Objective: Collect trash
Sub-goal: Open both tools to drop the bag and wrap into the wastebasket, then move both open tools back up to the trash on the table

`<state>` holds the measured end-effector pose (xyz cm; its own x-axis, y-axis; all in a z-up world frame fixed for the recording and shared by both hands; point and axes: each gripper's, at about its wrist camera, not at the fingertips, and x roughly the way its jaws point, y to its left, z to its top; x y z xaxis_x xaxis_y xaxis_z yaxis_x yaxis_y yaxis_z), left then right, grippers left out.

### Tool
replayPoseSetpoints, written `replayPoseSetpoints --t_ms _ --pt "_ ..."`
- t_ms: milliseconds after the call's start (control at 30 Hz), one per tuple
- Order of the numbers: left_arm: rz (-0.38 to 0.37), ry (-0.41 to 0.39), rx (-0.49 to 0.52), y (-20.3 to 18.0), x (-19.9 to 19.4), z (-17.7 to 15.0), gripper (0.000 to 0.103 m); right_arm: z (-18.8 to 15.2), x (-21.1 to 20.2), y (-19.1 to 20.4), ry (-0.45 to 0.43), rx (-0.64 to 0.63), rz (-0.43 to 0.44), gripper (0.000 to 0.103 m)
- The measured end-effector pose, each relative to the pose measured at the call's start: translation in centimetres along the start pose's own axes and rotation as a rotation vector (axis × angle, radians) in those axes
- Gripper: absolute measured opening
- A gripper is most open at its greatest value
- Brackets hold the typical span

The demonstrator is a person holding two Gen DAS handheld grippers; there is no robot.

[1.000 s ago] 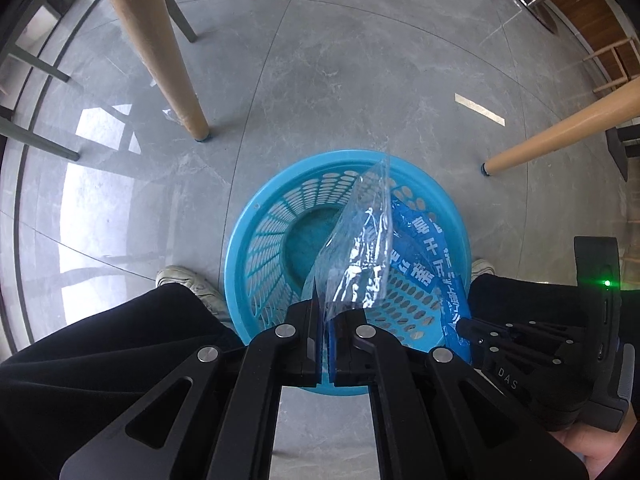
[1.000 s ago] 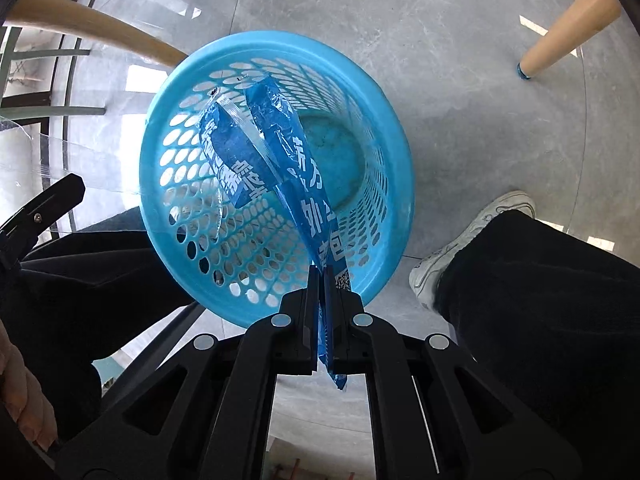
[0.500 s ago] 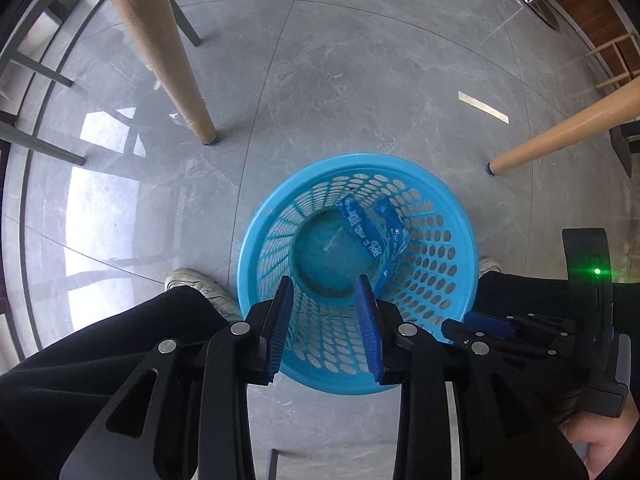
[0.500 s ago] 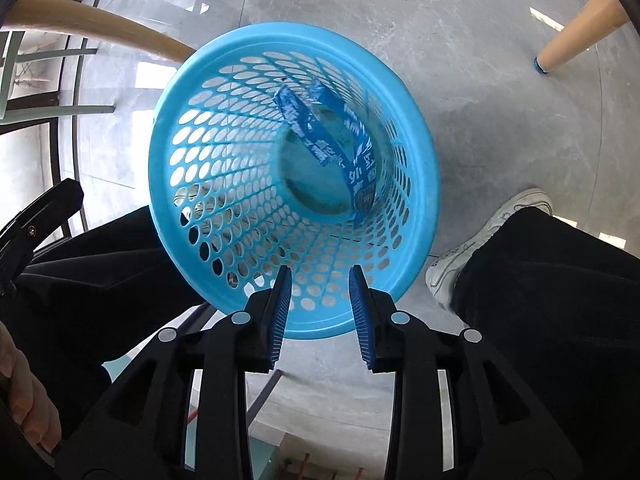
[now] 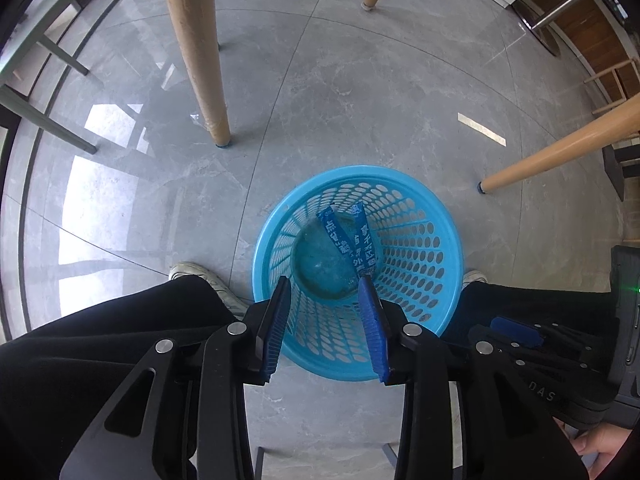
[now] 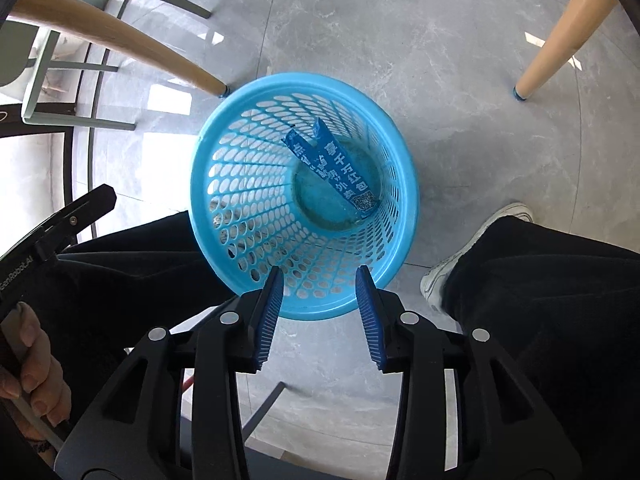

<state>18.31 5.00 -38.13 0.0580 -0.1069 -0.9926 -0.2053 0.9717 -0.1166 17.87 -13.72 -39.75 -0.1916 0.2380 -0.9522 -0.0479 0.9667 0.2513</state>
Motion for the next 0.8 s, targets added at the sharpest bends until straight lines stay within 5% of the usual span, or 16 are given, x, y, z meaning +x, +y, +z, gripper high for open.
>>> replayPoseSetpoints --t_ms 267,800 --pt "-0.026 -0.056 0.001 -0.6 -3.4 -1.7 0.042 -3.2 -5.0 0.0 -0.123 -0.036 -0.022 0.048" --pt "-0.075 -0.302 0.005 0.3 -12.4 -7.6 0.054 -9.2 -15.1 -0.3 -0.386 -0.076 0.017 0.067"
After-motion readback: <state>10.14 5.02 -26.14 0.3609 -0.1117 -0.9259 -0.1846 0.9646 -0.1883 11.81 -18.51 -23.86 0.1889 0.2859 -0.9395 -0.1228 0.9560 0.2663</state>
